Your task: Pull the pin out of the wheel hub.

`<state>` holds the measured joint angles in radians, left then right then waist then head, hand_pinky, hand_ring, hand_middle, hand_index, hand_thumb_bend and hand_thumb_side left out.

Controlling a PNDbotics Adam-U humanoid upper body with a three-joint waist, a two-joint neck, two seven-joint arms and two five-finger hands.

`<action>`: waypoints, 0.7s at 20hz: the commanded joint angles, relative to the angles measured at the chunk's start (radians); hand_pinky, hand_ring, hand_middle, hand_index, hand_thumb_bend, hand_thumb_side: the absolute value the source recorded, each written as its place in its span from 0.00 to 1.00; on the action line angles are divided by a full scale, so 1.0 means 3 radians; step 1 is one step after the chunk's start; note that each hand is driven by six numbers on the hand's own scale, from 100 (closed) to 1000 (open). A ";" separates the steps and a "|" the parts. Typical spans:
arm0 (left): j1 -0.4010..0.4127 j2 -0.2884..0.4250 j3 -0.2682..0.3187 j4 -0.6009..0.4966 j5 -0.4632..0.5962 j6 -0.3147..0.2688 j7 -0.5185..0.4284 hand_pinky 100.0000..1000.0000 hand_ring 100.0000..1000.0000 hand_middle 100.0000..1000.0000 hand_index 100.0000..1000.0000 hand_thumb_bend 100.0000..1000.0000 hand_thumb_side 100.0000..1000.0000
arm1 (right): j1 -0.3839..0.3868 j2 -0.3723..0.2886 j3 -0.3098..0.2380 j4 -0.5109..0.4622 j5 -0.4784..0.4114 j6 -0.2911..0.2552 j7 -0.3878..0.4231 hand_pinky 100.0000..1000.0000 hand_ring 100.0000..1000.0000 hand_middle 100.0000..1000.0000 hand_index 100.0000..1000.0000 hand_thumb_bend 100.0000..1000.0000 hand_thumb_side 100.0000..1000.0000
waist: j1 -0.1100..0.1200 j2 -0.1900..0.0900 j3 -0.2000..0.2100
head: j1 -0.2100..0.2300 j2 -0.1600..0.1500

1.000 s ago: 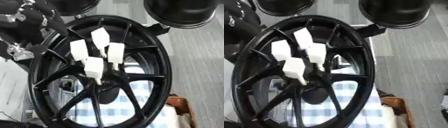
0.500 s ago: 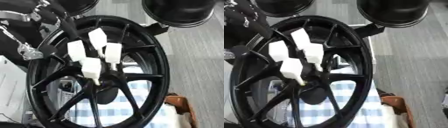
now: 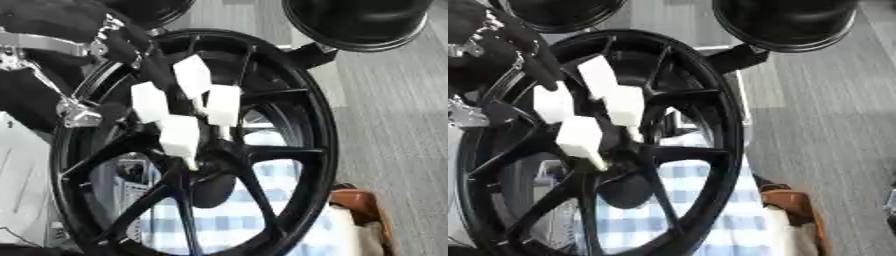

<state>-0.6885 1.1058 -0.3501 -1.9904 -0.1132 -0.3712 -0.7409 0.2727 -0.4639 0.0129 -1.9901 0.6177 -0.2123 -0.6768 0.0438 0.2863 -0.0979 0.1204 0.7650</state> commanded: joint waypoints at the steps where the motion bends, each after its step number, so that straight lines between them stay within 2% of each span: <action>1: -0.0042 0.0045 -0.0006 -0.0032 -0.0097 -0.0558 -0.0553 0.88 0.81 0.78 0.84 0.13 0.21 | -0.0015 -0.0070 -0.0007 -0.0033 -0.0038 -0.0015 0.0005 0.70 0.45 0.51 0.68 0.00 0.18 | 0.0005 -0.0033 -0.0010 | 0.0018 0.0017; 6: -0.0039 0.0029 -0.0027 -0.0032 -0.0270 -0.0570 -0.0554 0.87 0.81 0.78 0.84 0.19 0.23 | -0.0040 -0.0062 0.0002 -0.0033 -0.0071 -0.0018 0.0015 0.69 0.45 0.50 0.68 0.00 0.20 | 0.0019 -0.0019 -0.0024 | 0.0031 0.0017; 14: -0.0047 -0.0012 -0.0075 -0.0032 -0.0400 -0.0564 -0.0554 0.87 0.81 0.78 0.84 0.22 0.23 | -0.0064 -0.0036 0.0012 -0.0033 -0.0105 -0.0026 0.0031 0.69 0.44 0.50 0.68 0.00 0.24 | 0.0030 0.0005 -0.0051 | 0.0052 0.0017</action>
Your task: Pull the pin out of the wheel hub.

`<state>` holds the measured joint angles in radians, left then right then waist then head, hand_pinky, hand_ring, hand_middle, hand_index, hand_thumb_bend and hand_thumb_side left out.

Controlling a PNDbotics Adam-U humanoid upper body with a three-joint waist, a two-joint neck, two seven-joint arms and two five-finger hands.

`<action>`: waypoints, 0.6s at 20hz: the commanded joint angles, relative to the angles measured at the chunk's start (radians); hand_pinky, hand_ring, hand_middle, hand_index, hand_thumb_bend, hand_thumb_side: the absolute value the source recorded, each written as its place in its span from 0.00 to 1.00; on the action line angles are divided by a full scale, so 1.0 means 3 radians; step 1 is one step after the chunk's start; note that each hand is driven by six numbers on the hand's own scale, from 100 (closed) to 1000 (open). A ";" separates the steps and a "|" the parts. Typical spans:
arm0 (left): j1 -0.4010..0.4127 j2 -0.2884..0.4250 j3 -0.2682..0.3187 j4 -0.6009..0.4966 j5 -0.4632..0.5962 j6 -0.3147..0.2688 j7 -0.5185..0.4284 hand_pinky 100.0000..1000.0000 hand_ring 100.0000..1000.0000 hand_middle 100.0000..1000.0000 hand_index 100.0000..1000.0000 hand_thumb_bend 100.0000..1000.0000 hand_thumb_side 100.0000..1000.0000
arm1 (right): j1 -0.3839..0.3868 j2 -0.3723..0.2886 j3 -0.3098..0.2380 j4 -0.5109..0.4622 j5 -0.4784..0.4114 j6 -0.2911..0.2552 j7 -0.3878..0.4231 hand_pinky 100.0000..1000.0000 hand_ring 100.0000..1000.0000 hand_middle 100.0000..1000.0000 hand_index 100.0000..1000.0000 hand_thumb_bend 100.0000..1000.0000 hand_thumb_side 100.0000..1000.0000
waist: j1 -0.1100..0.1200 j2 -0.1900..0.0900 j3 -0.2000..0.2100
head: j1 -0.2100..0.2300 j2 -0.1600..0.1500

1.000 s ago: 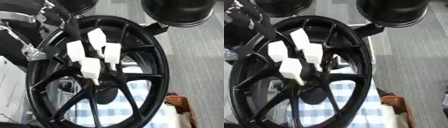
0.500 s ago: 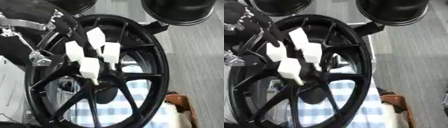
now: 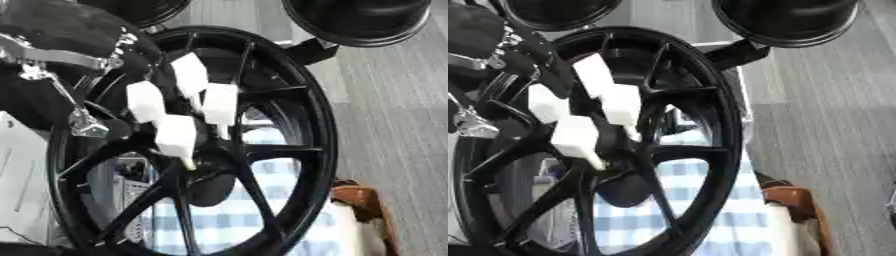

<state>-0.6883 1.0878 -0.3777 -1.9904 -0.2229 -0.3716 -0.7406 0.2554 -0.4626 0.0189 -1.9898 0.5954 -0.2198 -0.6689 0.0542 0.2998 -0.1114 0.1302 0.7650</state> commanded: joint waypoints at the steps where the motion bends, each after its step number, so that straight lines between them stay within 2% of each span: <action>1: -0.0046 0.0046 0.0012 -0.0032 -0.0048 -0.0565 -0.0555 0.86 0.81 0.78 0.84 0.23 0.24 | -0.0008 -0.0037 -0.0007 -0.0034 -0.0035 -0.0001 0.0006 0.69 0.44 0.50 0.68 0.00 0.24 | -0.0004 -0.0037 -0.0007 | 0.0023 0.0017; 12: 0.0027 0.0071 0.0059 -0.0032 -0.0234 -0.0660 -0.0555 0.83 0.78 0.78 0.81 0.35 0.27 | -0.0027 -0.0004 0.0014 -0.0034 -0.0077 -0.0011 0.0022 0.69 0.43 0.49 0.68 0.00 0.29 | -0.0005 -0.0012 -0.0009 | 0.0026 0.0017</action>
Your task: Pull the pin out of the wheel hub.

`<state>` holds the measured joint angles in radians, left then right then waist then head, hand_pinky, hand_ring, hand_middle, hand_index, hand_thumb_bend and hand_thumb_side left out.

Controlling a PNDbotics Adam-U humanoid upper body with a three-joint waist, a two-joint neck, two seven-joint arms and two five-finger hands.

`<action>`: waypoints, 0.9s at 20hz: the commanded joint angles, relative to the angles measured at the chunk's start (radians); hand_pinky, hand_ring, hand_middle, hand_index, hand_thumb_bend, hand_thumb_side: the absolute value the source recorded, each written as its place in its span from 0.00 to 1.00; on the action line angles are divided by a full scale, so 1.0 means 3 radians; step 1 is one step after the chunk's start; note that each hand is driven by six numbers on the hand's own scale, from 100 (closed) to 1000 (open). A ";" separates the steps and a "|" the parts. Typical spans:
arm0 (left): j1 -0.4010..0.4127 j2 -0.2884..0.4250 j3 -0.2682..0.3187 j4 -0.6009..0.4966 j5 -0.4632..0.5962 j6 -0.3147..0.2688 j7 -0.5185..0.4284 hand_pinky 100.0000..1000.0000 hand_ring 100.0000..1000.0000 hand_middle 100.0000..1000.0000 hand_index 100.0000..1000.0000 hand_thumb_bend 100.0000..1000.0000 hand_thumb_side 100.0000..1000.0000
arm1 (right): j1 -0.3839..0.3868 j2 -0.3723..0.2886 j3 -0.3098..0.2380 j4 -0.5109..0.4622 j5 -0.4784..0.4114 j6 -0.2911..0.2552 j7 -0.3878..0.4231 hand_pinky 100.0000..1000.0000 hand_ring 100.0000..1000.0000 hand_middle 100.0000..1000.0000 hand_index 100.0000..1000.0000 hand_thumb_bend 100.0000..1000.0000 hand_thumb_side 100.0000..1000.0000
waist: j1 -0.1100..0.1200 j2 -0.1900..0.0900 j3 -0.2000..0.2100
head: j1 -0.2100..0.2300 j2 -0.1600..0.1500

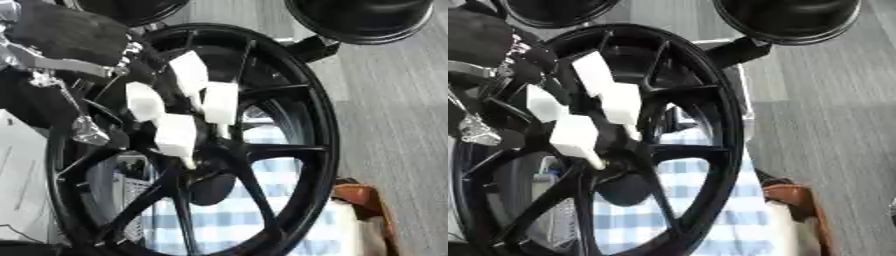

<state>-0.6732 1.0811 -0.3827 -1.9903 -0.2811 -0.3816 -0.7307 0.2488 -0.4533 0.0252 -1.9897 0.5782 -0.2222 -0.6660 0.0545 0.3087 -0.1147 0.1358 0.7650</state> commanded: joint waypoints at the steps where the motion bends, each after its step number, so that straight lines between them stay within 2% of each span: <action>1: -0.0025 0.0091 0.0085 -0.0032 -0.0058 -0.0634 -0.0587 0.83 0.78 0.78 0.81 0.35 0.27 | -0.0007 -0.0033 -0.0004 -0.0034 -0.0023 -0.0003 0.0016 0.69 0.43 0.49 0.68 0.00 0.29 | -0.0007 -0.0040 0.0002 | 0.0008 0.0016; 17: 0.0029 0.0092 0.0170 -0.0032 -0.0257 -0.0641 -0.0378 0.78 0.73 0.72 0.78 0.39 0.28 | -0.0028 0.0021 0.0031 -0.0034 -0.0059 -0.0024 0.0055 0.68 0.43 0.49 0.67 0.00 0.37 | -0.0014 -0.0001 -0.0006 | 0.0006 -0.0025; 18: 0.0029 0.0091 0.0178 -0.0032 -0.0273 -0.0642 -0.0357 0.78 0.73 0.73 0.78 0.41 0.29 | -0.0030 0.0024 0.0033 -0.0034 -0.0060 -0.0026 0.0056 0.68 0.43 0.49 0.67 0.00 0.38 | -0.0014 0.0002 -0.0006 | 0.0004 -0.0029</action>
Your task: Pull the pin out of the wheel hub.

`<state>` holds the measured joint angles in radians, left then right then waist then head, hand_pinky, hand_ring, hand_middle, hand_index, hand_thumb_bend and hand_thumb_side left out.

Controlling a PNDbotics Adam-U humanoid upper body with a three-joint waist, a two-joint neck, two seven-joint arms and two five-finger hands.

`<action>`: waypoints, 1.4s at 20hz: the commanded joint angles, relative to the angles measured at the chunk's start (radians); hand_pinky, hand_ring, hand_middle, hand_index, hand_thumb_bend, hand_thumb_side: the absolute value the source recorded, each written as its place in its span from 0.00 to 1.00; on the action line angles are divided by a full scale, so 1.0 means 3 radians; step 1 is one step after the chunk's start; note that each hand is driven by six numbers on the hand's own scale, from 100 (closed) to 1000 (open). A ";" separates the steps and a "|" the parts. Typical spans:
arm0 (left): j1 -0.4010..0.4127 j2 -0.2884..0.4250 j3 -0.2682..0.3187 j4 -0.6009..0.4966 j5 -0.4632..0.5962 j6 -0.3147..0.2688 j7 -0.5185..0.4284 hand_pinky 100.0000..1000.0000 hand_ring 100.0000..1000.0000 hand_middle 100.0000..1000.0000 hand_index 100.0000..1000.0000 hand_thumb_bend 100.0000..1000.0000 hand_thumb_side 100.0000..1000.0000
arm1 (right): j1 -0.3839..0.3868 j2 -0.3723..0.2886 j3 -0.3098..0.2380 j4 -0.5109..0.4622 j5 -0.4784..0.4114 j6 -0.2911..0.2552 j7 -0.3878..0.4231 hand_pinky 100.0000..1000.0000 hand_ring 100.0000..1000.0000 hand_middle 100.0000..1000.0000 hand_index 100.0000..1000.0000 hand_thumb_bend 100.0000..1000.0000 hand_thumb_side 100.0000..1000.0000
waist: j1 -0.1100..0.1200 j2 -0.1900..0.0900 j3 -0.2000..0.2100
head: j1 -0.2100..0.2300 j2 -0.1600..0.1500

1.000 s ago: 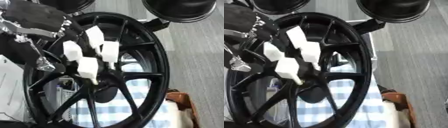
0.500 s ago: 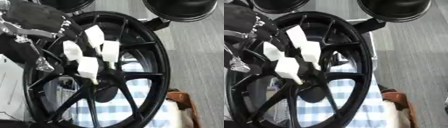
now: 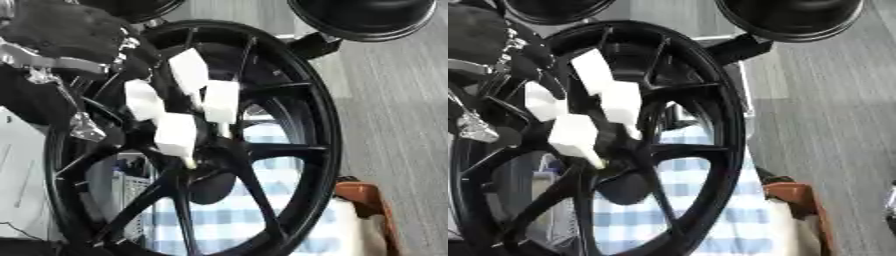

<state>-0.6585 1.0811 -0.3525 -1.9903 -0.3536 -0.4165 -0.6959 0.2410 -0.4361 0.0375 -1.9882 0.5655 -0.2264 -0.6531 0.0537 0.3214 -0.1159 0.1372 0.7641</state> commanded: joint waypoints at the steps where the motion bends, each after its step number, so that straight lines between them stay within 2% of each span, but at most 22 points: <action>1: -0.0019 0.0089 0.0085 -0.0027 -0.0057 -0.0526 -0.0450 0.78 0.73 0.73 0.79 0.42 0.30 | -0.0007 -0.0030 -0.0005 -0.0039 -0.0020 -0.0013 0.0016 0.68 0.43 0.49 0.67 0.00 0.38 | -0.0011 -0.0036 -0.0003 | -0.0001 -0.0030; 9: -0.0014 0.0057 0.0065 0.0082 -0.0161 -0.0556 -0.0334 0.77 0.73 0.73 0.79 0.39 0.28 | -0.0026 0.0001 0.0011 -0.0039 -0.0033 -0.0015 0.0030 0.68 0.43 0.49 0.67 0.00 0.41 | -0.0014 -0.0003 -0.0016 | 0.0001 -0.0050; 21: -0.0033 0.0011 0.0091 0.0252 -0.0358 -0.0623 -0.0151 0.76 0.72 0.71 0.78 0.42 0.29 | -0.0045 0.0050 0.0031 -0.0039 -0.0036 -0.0007 0.0038 0.68 0.43 0.49 0.67 0.00 0.41 | -0.0017 0.0046 -0.0025 | -0.0007 -0.0074; 28: -0.0035 -0.0009 0.0073 0.0307 -0.0376 -0.0669 -0.0077 0.74 0.69 0.64 0.76 0.38 0.27 | -0.0061 0.0085 0.0040 -0.0039 -0.0064 0.0000 0.0051 0.68 0.42 0.49 0.67 0.00 0.41 | -0.0015 0.0073 -0.0036 | -0.0004 -0.0078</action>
<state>-0.6534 1.0618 -0.3443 -1.8968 -0.4665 -0.5006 -0.6118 0.2228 -0.4045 0.0504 -1.9881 0.5522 -0.2260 -0.6403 0.0514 0.3584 -0.1259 0.1367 0.7538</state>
